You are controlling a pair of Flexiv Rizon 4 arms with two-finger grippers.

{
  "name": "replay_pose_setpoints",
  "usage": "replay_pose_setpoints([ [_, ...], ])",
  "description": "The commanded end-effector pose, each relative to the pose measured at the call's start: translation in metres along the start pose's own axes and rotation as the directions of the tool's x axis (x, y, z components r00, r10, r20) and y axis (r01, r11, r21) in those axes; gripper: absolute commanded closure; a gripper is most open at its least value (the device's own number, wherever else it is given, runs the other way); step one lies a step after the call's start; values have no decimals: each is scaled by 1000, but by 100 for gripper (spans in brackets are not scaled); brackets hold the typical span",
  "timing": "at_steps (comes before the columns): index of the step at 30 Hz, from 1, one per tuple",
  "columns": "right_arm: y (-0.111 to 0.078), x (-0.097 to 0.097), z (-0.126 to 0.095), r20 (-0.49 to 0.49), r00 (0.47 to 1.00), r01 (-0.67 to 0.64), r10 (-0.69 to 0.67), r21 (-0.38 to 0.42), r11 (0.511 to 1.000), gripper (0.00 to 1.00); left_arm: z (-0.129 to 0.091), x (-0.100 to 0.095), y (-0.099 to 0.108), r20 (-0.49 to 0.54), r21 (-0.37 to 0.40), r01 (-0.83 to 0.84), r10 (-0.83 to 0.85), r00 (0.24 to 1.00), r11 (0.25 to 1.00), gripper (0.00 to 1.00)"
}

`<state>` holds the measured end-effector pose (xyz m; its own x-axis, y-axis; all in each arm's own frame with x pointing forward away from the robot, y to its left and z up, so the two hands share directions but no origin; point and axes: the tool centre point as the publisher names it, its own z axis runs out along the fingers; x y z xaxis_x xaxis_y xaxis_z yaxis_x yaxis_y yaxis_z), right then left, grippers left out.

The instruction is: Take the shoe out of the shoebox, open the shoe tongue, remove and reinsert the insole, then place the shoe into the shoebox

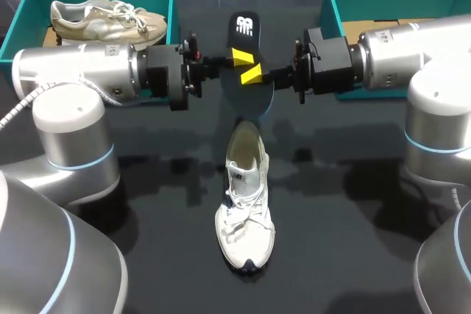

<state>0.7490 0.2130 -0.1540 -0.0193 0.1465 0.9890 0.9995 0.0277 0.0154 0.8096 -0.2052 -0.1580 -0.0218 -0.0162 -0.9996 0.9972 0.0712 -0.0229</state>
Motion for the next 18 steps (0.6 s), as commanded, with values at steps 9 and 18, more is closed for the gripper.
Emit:
replay_pose_setpoints([
  [9,2,-3,-9,-8,999,35,-36,-18,999,100,-31,6,-13,-104,19,27,-25,994,999,0],
  [18,4,-6,-18,-26,999,46,-47,-31,998,100,-50,10,-18,-168,28,58,-53,984,998,0],
])
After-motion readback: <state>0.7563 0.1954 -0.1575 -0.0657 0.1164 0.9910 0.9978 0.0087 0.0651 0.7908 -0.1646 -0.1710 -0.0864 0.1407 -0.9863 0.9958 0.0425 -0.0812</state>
